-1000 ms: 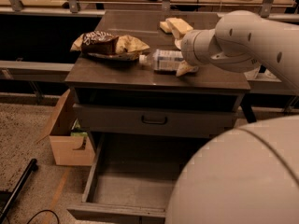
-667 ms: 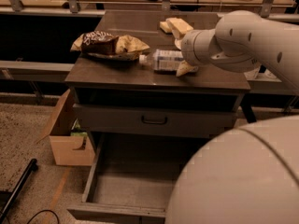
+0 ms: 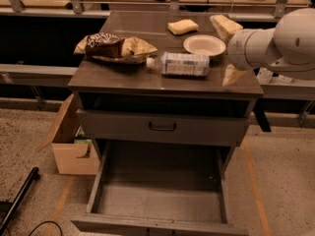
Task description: Pick blue plastic bottle from middle drawer and place on counter
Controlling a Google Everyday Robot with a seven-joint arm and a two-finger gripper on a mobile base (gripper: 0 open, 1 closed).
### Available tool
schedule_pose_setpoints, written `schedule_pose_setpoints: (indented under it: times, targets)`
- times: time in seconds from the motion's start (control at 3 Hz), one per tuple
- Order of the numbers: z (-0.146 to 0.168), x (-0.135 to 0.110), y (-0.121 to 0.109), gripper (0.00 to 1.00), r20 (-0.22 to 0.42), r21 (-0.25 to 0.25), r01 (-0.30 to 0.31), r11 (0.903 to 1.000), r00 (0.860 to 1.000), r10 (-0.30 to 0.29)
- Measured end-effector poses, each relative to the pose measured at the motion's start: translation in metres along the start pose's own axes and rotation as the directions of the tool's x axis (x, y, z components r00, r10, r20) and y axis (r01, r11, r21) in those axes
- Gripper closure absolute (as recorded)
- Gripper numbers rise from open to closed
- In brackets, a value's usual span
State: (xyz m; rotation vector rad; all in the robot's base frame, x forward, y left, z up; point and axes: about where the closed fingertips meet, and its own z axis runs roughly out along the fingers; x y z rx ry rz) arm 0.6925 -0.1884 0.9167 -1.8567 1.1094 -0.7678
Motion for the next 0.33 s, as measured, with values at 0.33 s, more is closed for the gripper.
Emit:
schedule_pose_setpoints:
  times: [0.33]
  targets:
    - [0.0004,-0.0004,0.0,0.0,0.0,0.0,-0.001,1.0,1.0,0.001]
